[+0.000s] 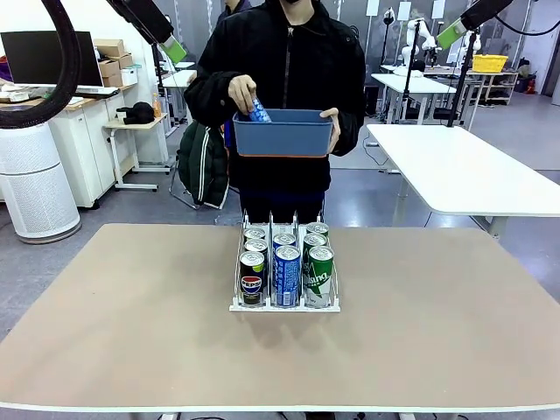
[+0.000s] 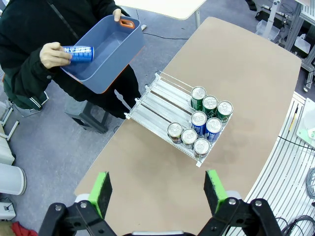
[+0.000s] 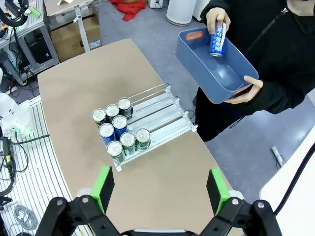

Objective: Fill the beverage cans into the dispenser.
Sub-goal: Pick up the Ionic drink handed by the human.

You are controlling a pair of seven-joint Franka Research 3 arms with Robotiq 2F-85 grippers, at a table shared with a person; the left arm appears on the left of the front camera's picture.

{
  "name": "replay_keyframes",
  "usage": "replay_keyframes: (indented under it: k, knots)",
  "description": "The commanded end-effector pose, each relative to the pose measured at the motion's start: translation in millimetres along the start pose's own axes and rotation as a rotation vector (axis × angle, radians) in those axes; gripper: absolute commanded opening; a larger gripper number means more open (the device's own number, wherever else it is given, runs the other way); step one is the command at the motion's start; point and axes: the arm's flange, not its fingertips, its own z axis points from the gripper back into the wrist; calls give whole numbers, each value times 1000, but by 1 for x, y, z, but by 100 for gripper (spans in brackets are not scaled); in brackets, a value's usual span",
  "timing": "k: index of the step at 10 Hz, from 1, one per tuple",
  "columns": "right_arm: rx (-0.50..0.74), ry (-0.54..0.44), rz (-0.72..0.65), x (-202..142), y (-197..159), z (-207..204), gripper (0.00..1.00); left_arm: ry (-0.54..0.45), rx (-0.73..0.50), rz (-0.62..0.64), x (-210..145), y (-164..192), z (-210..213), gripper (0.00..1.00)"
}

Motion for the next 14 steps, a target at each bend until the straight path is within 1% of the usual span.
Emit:
replay_keyframes:
  k: [1, 14]
  knots:
    - [11, 5, -2, -2, 0, 1, 100, -4, -12, 0, -1, 0, -1, 100]
    - [11, 5, -2, -2, 0, 1, 100, -4, -12, 0, -1, 0, -1, 100]
